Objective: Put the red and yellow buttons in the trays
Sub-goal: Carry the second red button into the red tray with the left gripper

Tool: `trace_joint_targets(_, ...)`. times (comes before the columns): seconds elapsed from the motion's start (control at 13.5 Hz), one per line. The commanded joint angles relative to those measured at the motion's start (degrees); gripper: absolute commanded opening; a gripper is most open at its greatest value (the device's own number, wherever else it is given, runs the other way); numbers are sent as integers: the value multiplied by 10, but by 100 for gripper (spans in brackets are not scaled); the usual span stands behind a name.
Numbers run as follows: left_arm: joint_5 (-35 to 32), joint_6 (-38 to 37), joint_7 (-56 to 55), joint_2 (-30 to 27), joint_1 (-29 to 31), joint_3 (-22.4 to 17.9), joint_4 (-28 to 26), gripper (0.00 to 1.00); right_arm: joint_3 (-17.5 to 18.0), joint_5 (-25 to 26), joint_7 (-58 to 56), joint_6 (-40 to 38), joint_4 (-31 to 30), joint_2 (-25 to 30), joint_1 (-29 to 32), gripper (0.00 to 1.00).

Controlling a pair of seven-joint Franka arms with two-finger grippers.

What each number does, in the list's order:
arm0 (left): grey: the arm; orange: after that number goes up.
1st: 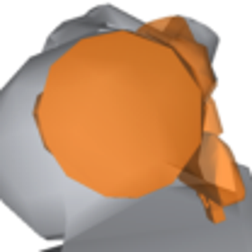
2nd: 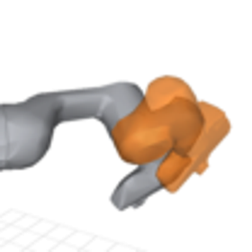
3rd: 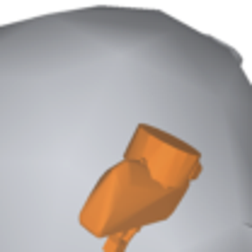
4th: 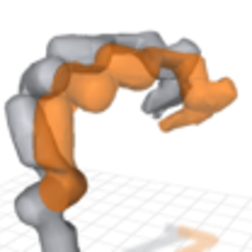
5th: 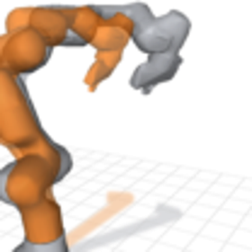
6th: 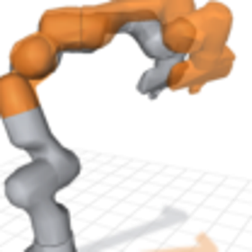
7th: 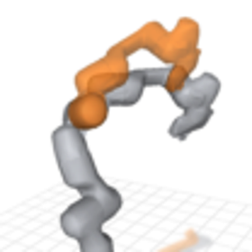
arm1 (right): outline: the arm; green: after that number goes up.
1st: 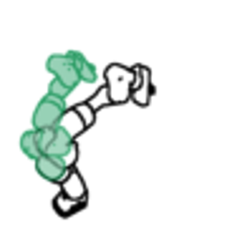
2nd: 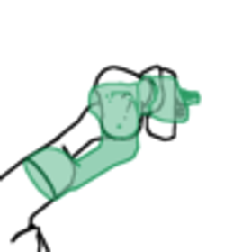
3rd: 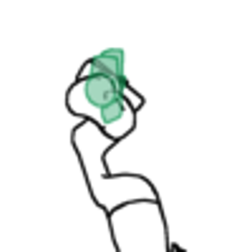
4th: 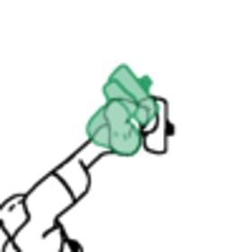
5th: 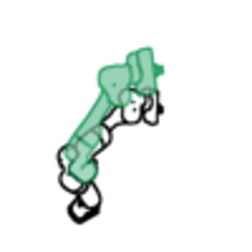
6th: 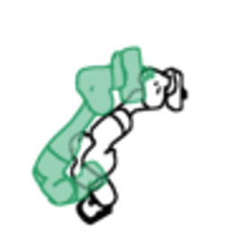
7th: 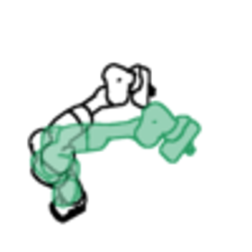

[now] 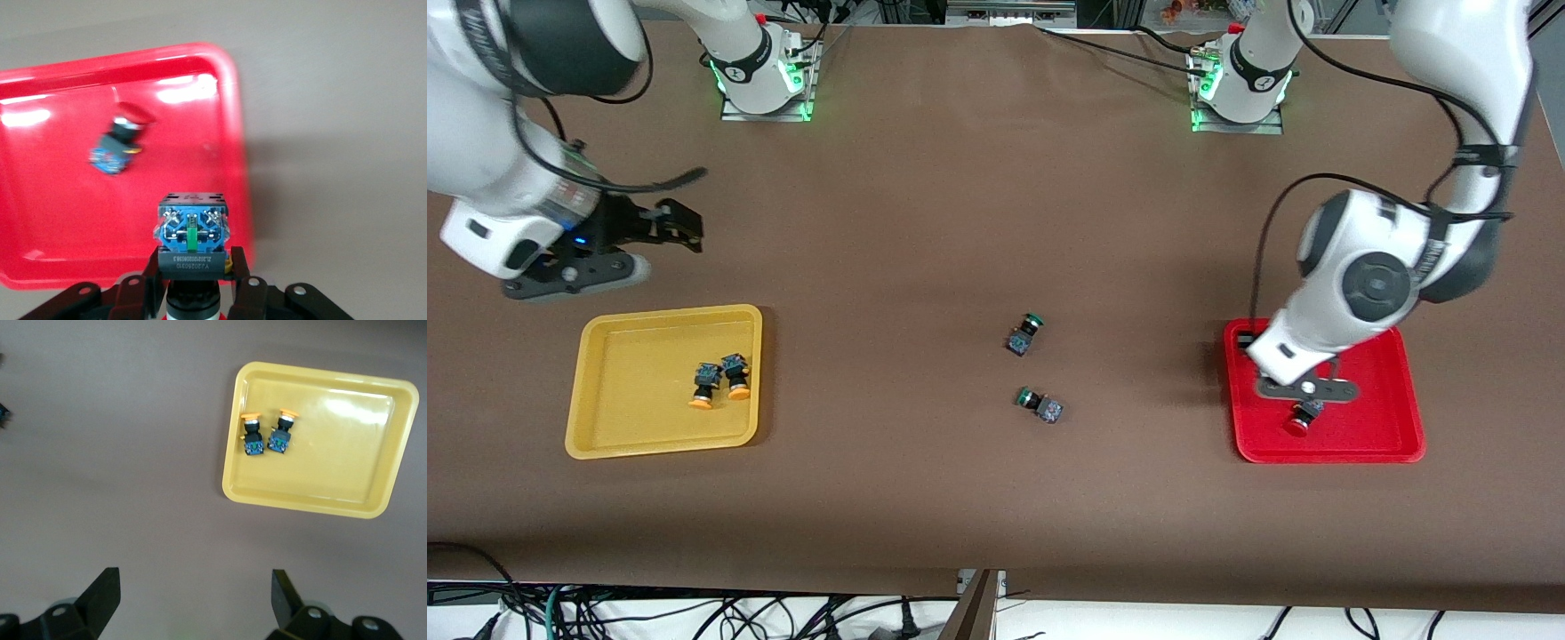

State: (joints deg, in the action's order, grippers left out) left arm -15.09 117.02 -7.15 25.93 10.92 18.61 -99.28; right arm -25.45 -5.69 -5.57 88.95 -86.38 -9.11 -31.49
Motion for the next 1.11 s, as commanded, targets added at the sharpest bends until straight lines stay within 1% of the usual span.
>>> trace_joint_targets(0.0, -9, 3, 125, -6, 73, 10, -13, 17, 96, 16, 10, 2, -42, 43, 102, 100)
trace_joint_targets(0.07, -14, 21, 161, 2, 96, 9, -11, 17, 135, 26, 20, 6, -41, 41, 141, 100)
trace_joint_targets(0.15, -15, 54, 194, 17, 115, 7, -11, 17, 188, 42, 33, 11, -41, 42, 185, 100)
trace_joint_targets(0.3, -15, 128, 257, 60, 158, 6, -10, 17, 306, 61, 95, 10, -39, 42, 277, 100)
trace_joint_targets(0.37, -15, 156, 283, 76, 169, 6, -10, 17, 325, 68, 102, 7, -39, 42, 291, 100)
trace_joint_targets(0.52, -16, 175, 294, 95, 179, 6, -10, 19, 325, 69, 99, -2, -33, 41, 291, 100)
trace_joint_targets(0.59, -17, 183, 294, 105, 178, 4, -8, 25, 324, 68, 97, -3, -29, 41, 290, 100)
trace_joint_targets(0.67, -29, 195, 294, 112, 183, 4, -8, 39, 325, 68, 96, -4, -29, 41, 290, 100)
trace_joint_targets(0.74, -32, 196, 294, 112, 183, 4, -8, 68, 325, 68, 95, -4, -29, 41, 290, 100)
trace_joint_targets(0.82, -32, 193, 292, 109, 181, 4, -7, 100, 325, 68, 95, -4, -29, 41, 290, 100)
trace_joint_targets(0.97, -32, 183, 289, 96, 175, 10, 0, 100, 326, 66, 96, 1, -28, 38, 290, 100)
trace_joint_targets(1.04, -32, 158, 289, 86, 173, 13, 4, 100, 326, 68, 97, 2, -28, 37, 289, 100)
